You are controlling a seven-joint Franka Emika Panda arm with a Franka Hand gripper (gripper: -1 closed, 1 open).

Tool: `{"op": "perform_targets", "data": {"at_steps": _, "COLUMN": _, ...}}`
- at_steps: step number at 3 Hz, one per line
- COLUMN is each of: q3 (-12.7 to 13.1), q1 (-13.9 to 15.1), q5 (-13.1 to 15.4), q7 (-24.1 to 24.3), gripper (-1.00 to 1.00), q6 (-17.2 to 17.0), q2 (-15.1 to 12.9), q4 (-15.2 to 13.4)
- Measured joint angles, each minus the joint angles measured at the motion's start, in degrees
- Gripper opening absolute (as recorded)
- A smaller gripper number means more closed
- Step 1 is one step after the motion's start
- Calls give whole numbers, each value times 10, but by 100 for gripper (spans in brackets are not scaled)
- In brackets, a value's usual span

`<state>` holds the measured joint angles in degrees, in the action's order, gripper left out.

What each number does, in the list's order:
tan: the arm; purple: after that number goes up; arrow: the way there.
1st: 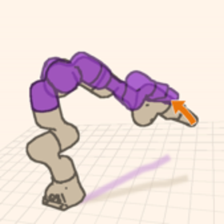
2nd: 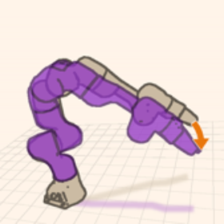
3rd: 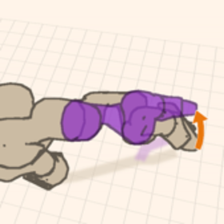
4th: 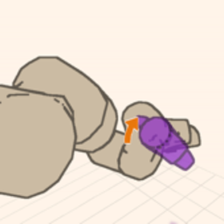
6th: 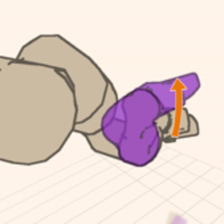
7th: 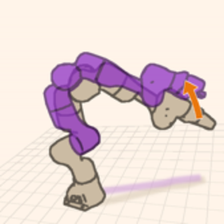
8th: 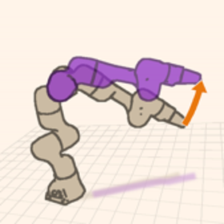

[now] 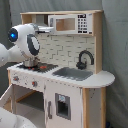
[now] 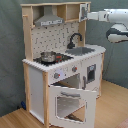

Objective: Play with the kitchen

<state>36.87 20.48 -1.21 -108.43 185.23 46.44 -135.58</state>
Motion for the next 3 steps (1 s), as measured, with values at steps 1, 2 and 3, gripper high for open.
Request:
{"op": "perform_targets", "data": {"at_steps": 1, "q3": -9, "q1": 0, "q5": -2, "q7": 34, "gripper": 100, "q6": -7, "q2": 49, "q4": -14}}
{"op": "perform_targets", "data": {"at_steps": 2, "q3": -12, "q1": 2, "q5": -2, "q7": 66, "gripper": 100, "q6": -27, "q2": 91, "q4": -24}}
{"op": "perform_targets", "data": {"at_steps": 3, "q3": -12, "q1": 15, "q5": -2, "q7": 123, "gripper": 100, "q6": -31, "q2": 118, "q4": -18}}
